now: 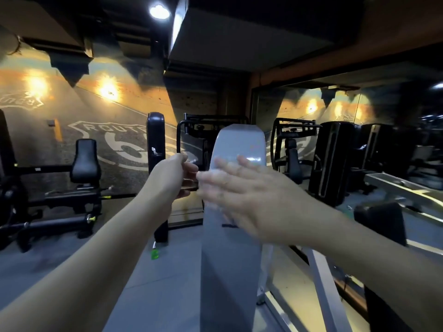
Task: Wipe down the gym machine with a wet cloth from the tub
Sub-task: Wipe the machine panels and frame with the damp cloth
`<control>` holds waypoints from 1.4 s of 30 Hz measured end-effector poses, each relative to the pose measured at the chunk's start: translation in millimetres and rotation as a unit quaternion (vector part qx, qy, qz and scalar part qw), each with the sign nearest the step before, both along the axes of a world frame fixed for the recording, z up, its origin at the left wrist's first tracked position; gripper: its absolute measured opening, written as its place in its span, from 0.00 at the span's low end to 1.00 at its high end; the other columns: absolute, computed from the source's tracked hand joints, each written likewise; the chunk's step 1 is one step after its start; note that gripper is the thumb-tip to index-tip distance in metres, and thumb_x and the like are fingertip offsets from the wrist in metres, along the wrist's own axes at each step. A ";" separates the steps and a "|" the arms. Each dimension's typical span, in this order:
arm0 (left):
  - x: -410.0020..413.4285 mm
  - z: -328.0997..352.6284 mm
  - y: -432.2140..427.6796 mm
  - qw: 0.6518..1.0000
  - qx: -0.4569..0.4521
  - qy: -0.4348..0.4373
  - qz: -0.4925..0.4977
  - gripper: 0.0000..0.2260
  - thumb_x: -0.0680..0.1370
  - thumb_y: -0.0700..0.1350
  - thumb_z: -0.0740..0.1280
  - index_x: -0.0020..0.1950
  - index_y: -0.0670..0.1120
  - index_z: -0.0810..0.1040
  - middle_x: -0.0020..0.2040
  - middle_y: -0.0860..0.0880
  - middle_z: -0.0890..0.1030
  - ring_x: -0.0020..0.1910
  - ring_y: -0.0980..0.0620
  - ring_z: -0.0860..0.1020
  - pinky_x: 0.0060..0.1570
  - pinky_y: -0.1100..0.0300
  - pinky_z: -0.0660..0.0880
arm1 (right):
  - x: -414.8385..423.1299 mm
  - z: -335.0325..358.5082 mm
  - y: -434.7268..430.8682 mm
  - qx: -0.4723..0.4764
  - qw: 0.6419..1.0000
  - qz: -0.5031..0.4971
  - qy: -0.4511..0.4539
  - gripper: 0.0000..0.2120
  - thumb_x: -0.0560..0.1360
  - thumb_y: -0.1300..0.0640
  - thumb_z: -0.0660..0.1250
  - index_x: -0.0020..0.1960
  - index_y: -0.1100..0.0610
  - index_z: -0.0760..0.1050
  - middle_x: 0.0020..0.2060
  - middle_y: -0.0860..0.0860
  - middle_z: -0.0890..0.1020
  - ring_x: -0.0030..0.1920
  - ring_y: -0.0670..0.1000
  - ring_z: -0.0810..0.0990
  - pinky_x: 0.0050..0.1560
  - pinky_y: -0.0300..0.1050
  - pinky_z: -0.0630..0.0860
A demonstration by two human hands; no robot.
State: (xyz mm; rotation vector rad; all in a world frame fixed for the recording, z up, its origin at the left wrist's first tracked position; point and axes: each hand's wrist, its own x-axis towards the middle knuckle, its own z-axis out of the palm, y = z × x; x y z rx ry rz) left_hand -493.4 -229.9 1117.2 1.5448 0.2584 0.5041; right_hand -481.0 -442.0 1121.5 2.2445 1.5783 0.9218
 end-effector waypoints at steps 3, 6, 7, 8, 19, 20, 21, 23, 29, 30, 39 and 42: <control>-8.1 -4.1 -7.6 1.000 -0.003 -0.012 0.002 0.16 0.84 0.48 0.59 0.43 0.43 0.80 0.38 0.47 0.82 0.41 0.47 0.78 0.48 0.52 0.72 | 20.3 44.9 1.6 0.147 0.972 -0.074 0.166 0.22 0.87 0.46 0.51 0.80 0.42 0.61 0.81 0.41 0.58 0.82 0.48 0.51 0.80 0.51 0.48; -21.0 -7.6 -16.2 1.000 -0.016 -0.017 -0.004 0.11 0.82 0.44 0.60 0.45 0.43 0.80 0.38 0.46 0.81 0.39 0.47 0.77 0.44 0.54 0.72 | 52.2 71.3 0.2 0.292 0.880 -0.104 0.360 0.19 0.87 0.46 0.55 0.77 0.43 0.68 0.79 0.40 0.65 0.79 0.47 0.61 0.72 0.45 0.61; -25.8 -11.7 -17.8 1.000 -0.008 -0.022 -0.007 0.10 0.81 0.44 0.61 0.46 0.43 0.81 0.39 0.46 0.81 0.40 0.47 0.77 0.43 0.54 0.72 | 59.0 71.6 -0.8 0.327 0.858 -0.090 0.386 0.19 0.87 0.47 0.55 0.75 0.43 0.71 0.77 0.41 0.67 0.77 0.47 0.65 0.70 0.45 0.63; -31.3 -16.4 -19.6 1.000 -0.001 -0.028 -0.012 0.10 0.80 0.43 0.62 0.48 0.43 0.82 0.39 0.46 0.82 0.40 0.47 0.78 0.43 0.54 0.73 | 61.8 67.5 -1.8 0.352 0.845 -0.073 0.395 0.18 0.86 0.47 0.56 0.74 0.44 0.73 0.77 0.41 0.68 0.75 0.47 0.66 0.70 0.45 0.66; -64.1 -55.1 -38.9 0.995 -0.022 -0.093 -0.004 0.13 0.82 0.40 0.58 0.54 0.41 0.83 0.44 0.45 0.85 0.42 0.48 0.81 0.44 0.53 0.75 | 7.6 -123.6 -24.1 0.244 0.962 0.106 -0.061 0.21 0.82 0.63 0.62 0.75 0.61 0.72 0.77 0.57 0.69 0.80 0.66 0.57 0.80 0.63 0.57; -65.0 -60.0 -37.8 0.995 -0.030 -0.091 0.018 0.13 0.82 0.40 0.58 0.54 0.42 0.82 0.43 0.45 0.84 0.42 0.48 0.81 0.45 0.52 0.75 | 3.6 -142.4 -31.2 0.195 0.970 0.103 -0.098 0.20 0.83 0.64 0.58 0.74 0.60 0.73 0.78 0.55 0.68 0.80 0.65 0.57 0.80 0.61 0.55; -66.6 -65.6 -36.1 0.995 -0.035 -0.087 0.046 0.12 0.82 0.40 0.58 0.53 0.44 0.82 0.43 0.46 0.84 0.42 0.48 0.80 0.44 0.53 0.74 | -0.9 -153.2 -37.6 0.156 0.975 0.101 -0.124 0.21 0.84 0.63 0.53 0.74 0.58 0.74 0.78 0.53 0.67 0.81 0.62 0.58 0.81 0.60 0.54; -71.3 -77.6 -33.5 0.992 -0.039 -0.067 0.096 0.11 0.82 0.39 0.58 0.52 0.45 0.80 0.42 0.46 0.82 0.41 0.48 0.79 0.41 0.54 0.74 | -4.4 -146.2 -39.9 0.131 0.974 0.104 -0.154 0.23 0.84 0.63 0.48 0.74 0.58 0.73 0.78 0.52 0.68 0.79 0.59 0.62 0.80 0.58 0.57; -90.8 -115.1 -37.4 0.987 -0.045 0.014 0.151 0.10 0.81 0.37 0.56 0.52 0.43 0.77 0.40 0.46 0.78 0.36 0.51 0.74 0.38 0.57 0.70 | 6.4 -58.3 20.9 0.244 0.957 -0.029 -0.152 0.22 0.85 0.54 0.56 0.77 0.59 0.69 0.76 0.57 0.71 0.77 0.63 0.66 0.79 0.62 0.55; -93.5 -120.1 -35.4 0.987 -0.039 0.026 0.152 0.09 0.81 0.38 0.57 0.51 0.44 0.77 0.40 0.47 0.79 0.37 0.50 0.75 0.40 0.56 0.72 | 4.6 -61.1 24.7 0.247 0.958 -0.029 -0.144 0.23 0.85 0.54 0.56 0.78 0.60 0.67 0.77 0.58 0.70 0.78 0.64 0.64 0.80 0.62 0.54; -84.7 -151.9 -18.2 0.991 -0.050 0.072 0.104 0.06 0.81 0.39 0.61 0.51 0.43 0.78 0.39 0.45 0.79 0.37 0.48 0.76 0.40 0.54 0.74 | -19.2 -199.2 -3.1 0.013 0.981 0.049 -0.189 0.25 0.86 0.62 0.41 0.81 0.62 0.60 0.81 0.54 0.62 0.80 0.56 0.60 0.81 0.55 0.56; -76.7 -160.5 -6.7 0.994 -0.032 0.075 0.070 0.06 0.80 0.39 0.62 0.50 0.44 0.79 0.40 0.45 0.81 0.39 0.47 0.78 0.41 0.55 0.75 | -17.5 -182.0 0.7 0.048 0.976 0.048 -0.205 0.23 0.86 0.63 0.46 0.80 0.60 0.62 0.80 0.54 0.63 0.80 0.56 0.61 0.80 0.55 0.58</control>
